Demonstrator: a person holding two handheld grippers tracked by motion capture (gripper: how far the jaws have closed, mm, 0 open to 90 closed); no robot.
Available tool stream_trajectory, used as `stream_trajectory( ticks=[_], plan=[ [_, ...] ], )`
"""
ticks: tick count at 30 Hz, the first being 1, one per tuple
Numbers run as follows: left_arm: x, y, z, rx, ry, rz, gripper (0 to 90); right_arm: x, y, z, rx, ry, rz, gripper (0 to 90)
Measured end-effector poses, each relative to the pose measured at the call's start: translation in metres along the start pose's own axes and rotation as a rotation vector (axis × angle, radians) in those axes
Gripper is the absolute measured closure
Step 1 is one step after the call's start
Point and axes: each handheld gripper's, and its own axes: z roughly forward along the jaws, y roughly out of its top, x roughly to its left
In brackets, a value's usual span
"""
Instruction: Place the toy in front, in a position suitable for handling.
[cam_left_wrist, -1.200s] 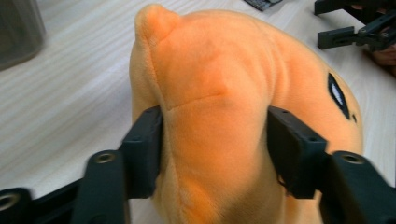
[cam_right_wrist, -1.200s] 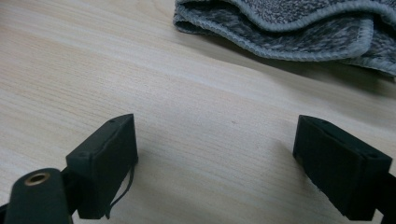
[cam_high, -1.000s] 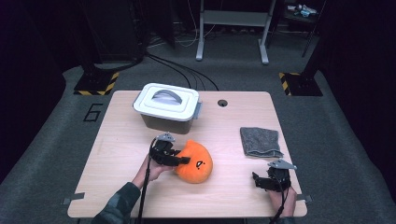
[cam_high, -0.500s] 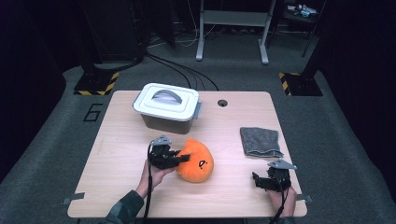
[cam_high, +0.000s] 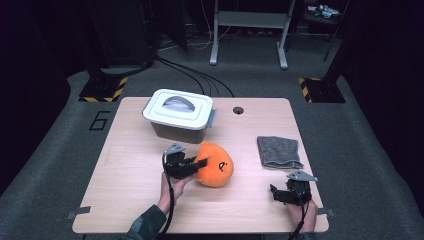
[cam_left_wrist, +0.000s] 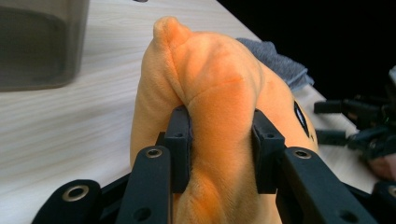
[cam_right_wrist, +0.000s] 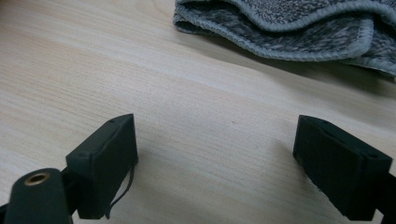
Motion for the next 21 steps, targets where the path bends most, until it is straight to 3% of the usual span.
stream_trajectory(
  ticks=[5,7,8,11,12,13,14,15,16,17,18,20,21],
  plan=[
    [-0.006,-0.011,0.01,0.017,0.052,-0.033,62.1,0.0,0.0,0.0,0.0,0.001,0.0,12.9],
    [-0.005,-0.01,0.008,0.03,0.052,-0.015,60.3,0.0,0.0,0.0,-0.001,0.001,-0.002,12.9],
    [-0.005,-0.009,0.006,0.044,0.075,0.005,56.1,0.0,0.0,0.0,-0.001,0.0,-0.002,13.0],
    [-0.004,-0.003,0.003,0.105,0.077,0.075,43.3,0.0,0.0,0.0,-0.001,0.0,-0.003,12.9],
    [-0.004,-0.003,0.003,0.105,0.077,0.075,40.0,0.0,0.0,0.0,-0.001,0.0,-0.003,12.9],
    [-0.002,-0.001,0.002,0.111,0.065,0.095,40.0,0.0,0.0,0.0,-0.001,0.0,-0.002,12.9],
    [-0.002,0.003,0.0,0.122,0.079,0.131,34.9,0.0,0.0,0.0,-0.001,0.0,-0.002,12.9],
    [-0.002,0.003,0.0,0.122,0.079,0.131,33.1,0.0,0.0,0.0,-0.001,0.0,-0.002,12.9],
    [-0.002,0.005,-0.002,0.122,0.081,0.157,32.9,0.0,0.0,0.0,0.0,0.0,-0.002,12.9],
    [-0.003,0.009,-0.004,0.128,0.097,0.225,32.4,0.0,0.0,0.0,0.0,0.001,-0.002,12.9],
    [-0.003,0.009,-0.004,0.128,0.097,0.225,31.8,0.0,0.0,0.0,0.0,0.001,-0.002,12.9],
    [-0.003,0.015,-0.004,0.147,0.077,0.287,29.6,0.0,0.0,0.0,0.0,0.001,-0.002,12.9],
    [-0.003,0.015,-0.004,0.147,0.077,0.287,29.7,0.0,0.0,0.0,0.0,0.001,-0.002,12.9]
  ],
)
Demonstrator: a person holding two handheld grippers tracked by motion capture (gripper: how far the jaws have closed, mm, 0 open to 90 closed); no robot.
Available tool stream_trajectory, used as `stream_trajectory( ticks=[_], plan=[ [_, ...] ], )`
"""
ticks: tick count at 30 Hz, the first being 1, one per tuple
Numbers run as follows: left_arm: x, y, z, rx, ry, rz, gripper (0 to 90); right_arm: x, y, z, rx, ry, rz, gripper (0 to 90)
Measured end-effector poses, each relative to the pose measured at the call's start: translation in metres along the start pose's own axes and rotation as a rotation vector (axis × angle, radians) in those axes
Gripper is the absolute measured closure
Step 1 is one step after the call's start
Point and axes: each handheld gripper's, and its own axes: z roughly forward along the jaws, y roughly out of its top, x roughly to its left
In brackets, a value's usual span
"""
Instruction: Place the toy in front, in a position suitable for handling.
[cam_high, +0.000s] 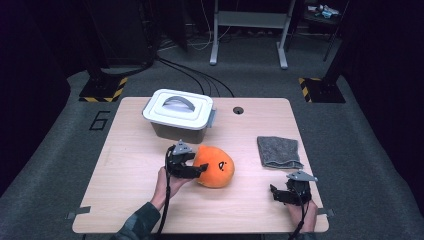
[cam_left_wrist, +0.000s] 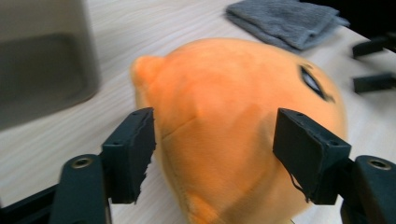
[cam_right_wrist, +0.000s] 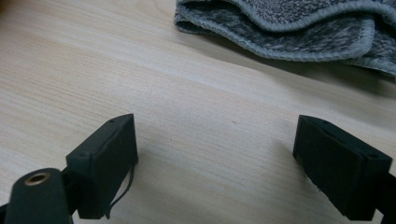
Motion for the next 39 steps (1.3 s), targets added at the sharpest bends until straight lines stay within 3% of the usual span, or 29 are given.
stream_trajectory(
  ticks=[1,2,3,4,5,9,11,12,15,21,24,27,28,33,35,39],
  plan=[
    [0.001,0.001,0.0,0.024,-0.018,0.027,29.7,0.0,0.0,0.0,0.0,0.0,0.0,12.9],
    [0.0,0.002,0.002,0.049,-0.007,0.053,29.7,0.0,0.0,0.0,0.0,0.0,0.0,12.9],
    [0.0,0.002,0.004,0.078,-0.04,0.095,30.2,0.0,0.0,0.0,0.0,0.0,0.0,12.9],
    [0.0,0.002,0.005,0.09,-0.03,0.112,30.3,0.0,0.0,0.0,0.0,0.0,0.0,12.9],
    [0.0,0.002,0.005,0.09,-0.03,0.112,31.5,0.0,0.0,0.0,0.0,0.0,0.0,12.9],
    [-0.005,-0.001,0.011,0.11,-0.026,0.177,37.5,0.0,0.0,0.0,0.0,0.001,0.0,12.9],
    [-0.007,-0.004,0.013,0.113,-0.023,0.175,46.4,0.0,0.0,0.0,0.0,0.0,0.0,12.9],
    [-0.007,-0.005,0.014,0.101,-0.031,0.171,46.4,0.0,0.0,0.0,0.0,0.0,0.0,12.9],
    [-0.005,-0.008,0.015,0.074,-0.045,0.137,63.4,0.0,0.0,0.0,0.0,0.0,0.0,12.9],
    [-0.01,-0.01,0.009,-0.001,-0.019,0.062,73.8,0.0,0.0,0.0,0.0,0.0,0.0,12.9],
    [-0.013,-0.008,0.007,-0.025,-0.006,0.031,75.9,0.0,0.0,0.0,0.001,0.001,0.001,12.9],
    [-0.016,-0.007,0.005,-0.049,-0.012,-0.037,76.3,0.0,0.0,0.0,0.001,0.002,0.001,12.9],
    [-0.016,-0.006,0.005,-0.05,-0.004,-0.033,76.3,0.0,0.0,0.0,0.001,0.002,0.001,12.9],
    [-0.02,-0.003,0.005,-0.087,-0.005,-0.102,76.2,0.0,0.0,0.0,0.001,0.002,0.001,12.9],
    [-0.024,-0.002,0.009,-0.111,0.004,-0.154,75.8,0.0,0.0,0.0,0.001,0.001,0.0,12.8],
    [-0.031,-0.006,0.023,-0.081,0.023,-0.169,73.8,0.0,0.0,0.0,0.0,0.0,0.0,12.9]
  ],
)
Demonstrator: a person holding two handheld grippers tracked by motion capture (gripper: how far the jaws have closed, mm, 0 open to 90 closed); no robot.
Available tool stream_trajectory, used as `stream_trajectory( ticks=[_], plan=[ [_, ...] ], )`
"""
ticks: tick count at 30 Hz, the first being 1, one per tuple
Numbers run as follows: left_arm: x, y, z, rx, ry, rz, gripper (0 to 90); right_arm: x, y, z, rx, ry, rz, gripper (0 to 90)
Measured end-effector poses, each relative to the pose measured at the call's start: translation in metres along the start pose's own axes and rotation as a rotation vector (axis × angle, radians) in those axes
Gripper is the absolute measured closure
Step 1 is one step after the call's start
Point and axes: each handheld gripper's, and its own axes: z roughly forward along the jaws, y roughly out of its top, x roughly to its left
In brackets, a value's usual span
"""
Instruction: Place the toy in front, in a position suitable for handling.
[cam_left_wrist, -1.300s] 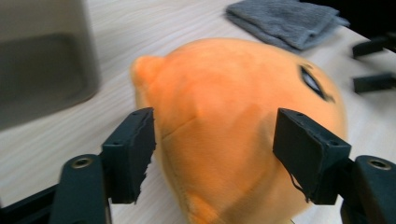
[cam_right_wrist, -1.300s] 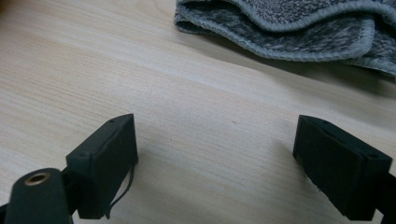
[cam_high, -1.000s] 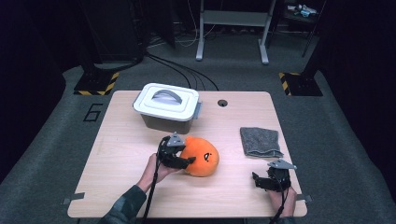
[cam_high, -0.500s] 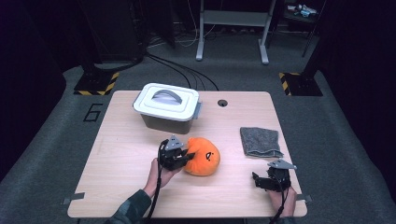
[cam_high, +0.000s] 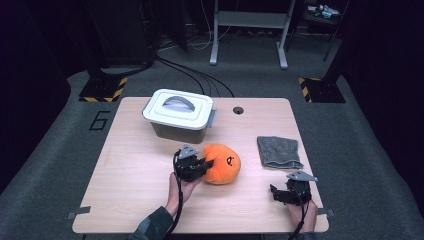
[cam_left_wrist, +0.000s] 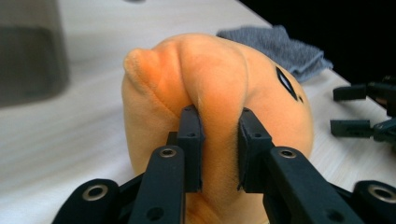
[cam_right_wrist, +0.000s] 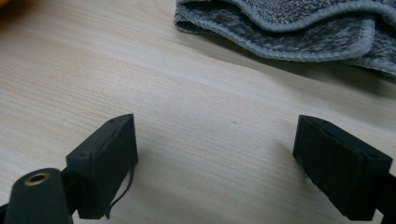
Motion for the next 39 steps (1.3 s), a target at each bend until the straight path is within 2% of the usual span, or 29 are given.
stream_trajectory(
  ticks=[1,2,3,4,6,7,8,9,10,11,13,15,18,19,21,29,33,35,36,37,39],
  plan=[
    [-0.001,-0.001,0.002,-0.011,0.013,0.0,71.4,0.0,0.0,0.0,0.001,0.001,0.001,12.9],
    [0.0,-0.001,0.002,-0.004,0.006,0.003,69.8,0.0,0.0,0.0,0.0,0.001,0.0,12.9],
    [0.001,0.0,0.001,-0.003,0.017,0.011,67.3,0.0,0.0,0.0,0.0,0.001,0.0,12.9],
    [0.002,0.001,0.0,0.007,0.022,0.015,56.7,0.0,0.0,0.0,0.0,0.001,0.0,12.9],
    [0.005,0.002,-0.003,0.023,0.016,0.033,54.2,0.0,0.0,0.0,0.001,0.003,0.0,12.9],
    [0.006,0.002,-0.005,0.025,0.014,0.029,46.2,0.0,0.0,0.0,0.0,0.001,0.0,12.9],
    [0.009,0.003,-0.007,0.025,-0.01,0.032,44.7,0.0,0.0,0.0,0.0,0.001,0.0,12.9],
    [0.011,0.003,-0.009,0.028,-0.006,0.034,44.7,0.0,0.0,0.0,0.0,0.001,0.0,12.9],
    [0.012,0.003,-0.011,0.024,-0.008,0.035,41.0,0.0,0.0,0.0,0.0,0.001,0.0,12.9],
    [0.015,0.002,-0.013,0.024,-0.03,0.032,41.0,0.0,0.0,0.0,0.0,0.001,0.0,12.9],
    [0.018,0.002,-0.017,0.018,-0.036,0.033,37.0,0.0,0.0,0.0,0.0,0.0,0.0,12.9],
    [0.02,0.0,-0.022,0.021,-0.046,0.037,35.7,0.0,0.0,0.0,0.0,0.0,0.0,12.9],
    [0.021,-0.005,-0.028,0.03,-0.055,0.07,34.9,0.0,0.0,0.0,0.001,0.0,0.0,12.9],
    [0.021,-0.006,-0.029,0.032,-0.054,0.065,34.7,0.0,0.0,0.0,0.0,0.0,0.0,12.9],
    [0.023,-0.009,-0.03,0.046,-0.063,0.086,35.3,0.0,0.0,0.0,0.0,0.0,0.0,12.9],
    [0.023,-0.018,-0.034,0.064,-0.077,0.084,42.4,0.0,0.0,0.0,0.001,0.0,0.002,12.8],
    [0.025,-0.02,-0.032,0.055,-0.078,0.069,44.3,-0.001,0.001,0.0,0.003,0.009,0.008,12.4],
    [0.026,-0.019,-0.032,0.06,-0.093,0.072,44.1,-0.003,0.002,-0.001,0.005,0.025,0.02,12.2],
    [0.025,-0.019,-0.033,0.059,-0.084,0.076,44.1,-0.003,0.003,-0.002,-0.003,0.031,0.031,12.3],
    [0.025,-0.018,-0.033,0.062,-0.085,0.082,42.8,-0.003,0.013,-0.008,-0.027,0.008,0.012,11.9],
    [0.025,-0.018,-0.034,0.06,-0.082,0.074,42.4,-0.003,0.017,-0.009,-0.032,0.012,0.015,11.7]
  ],
)
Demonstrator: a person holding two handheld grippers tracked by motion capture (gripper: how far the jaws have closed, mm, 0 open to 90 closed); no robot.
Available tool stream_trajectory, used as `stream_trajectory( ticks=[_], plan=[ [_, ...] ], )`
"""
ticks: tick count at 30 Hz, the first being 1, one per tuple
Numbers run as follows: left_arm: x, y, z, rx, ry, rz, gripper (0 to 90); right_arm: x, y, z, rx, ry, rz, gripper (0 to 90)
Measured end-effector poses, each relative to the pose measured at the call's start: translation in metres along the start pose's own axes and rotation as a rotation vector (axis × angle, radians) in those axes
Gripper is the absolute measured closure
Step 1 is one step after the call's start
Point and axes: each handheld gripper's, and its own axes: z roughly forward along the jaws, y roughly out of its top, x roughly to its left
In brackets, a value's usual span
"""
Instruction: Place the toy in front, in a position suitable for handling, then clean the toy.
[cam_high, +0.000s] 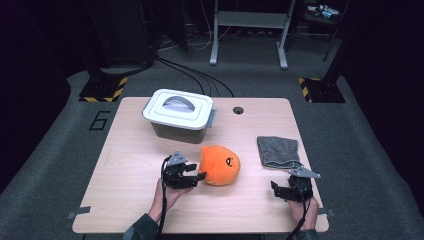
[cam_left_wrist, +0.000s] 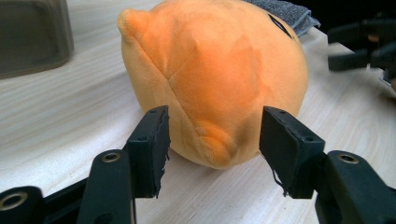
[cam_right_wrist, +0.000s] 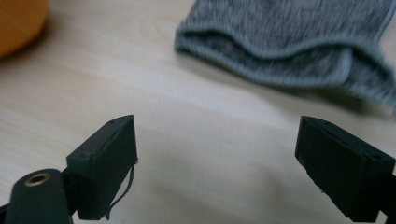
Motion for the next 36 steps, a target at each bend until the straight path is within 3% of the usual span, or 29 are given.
stream_trajectory(
  ticks=[3,7,10,14,23,26,29,31,33,36],
  plan=[
    [0.002,0.0,-0.002,-0.008,0.0,0.002,41.1,-0.002,0.021,0.001,-0.015,-0.013,-0.006,11.5],
    [0.005,0.001,-0.003,-0.009,-0.005,-0.006,38.9,-0.007,0.045,0.015,-0.001,-0.032,-0.004,10.8],
    [0.005,0.003,-0.003,-0.002,-0.004,0.004,36.4,-0.011,0.056,0.024,0.007,-0.039,-0.01,10.7],
    [0.005,0.008,-0.001,0.001,-0.005,0.013,31.8,-0.016,0.069,0.044,0.04,-0.048,0.019,10.1],
    [0.001,0.014,0.008,0.016,0.006,0.024,30.9,-0.022,0.079,0.067,0.085,-0.074,0.026,9.8],
    [0.001,0.013,0.013,0.042,0.009,0.026,35.3,-0.023,0.082,0.074,0.118,-0.077,0.035,11.5],
    [0.004,0.01,0.019,0.061,-0.022,0.004,38.4,-0.025,0.082,0.08,0.135,-0.079,0.038,15.7],
    [0.005,0.009,0.02,0.062,-0.021,0.005,44.4,-0.026,0.078,0.086,0.16,-0.078,0.035,23.0],
    [0.005,0.008,0.021,0.067,-0.02,0.013,49.3,-0.028,0.075,0.087,0.158,-0.067,0.059,26.8],
    [0.003,0.007,0.021,0.062,-0.017,0.009,53.9,-0.029,0.075,0.087,0.154,-0.071,0.055,32.4]
  ],
)
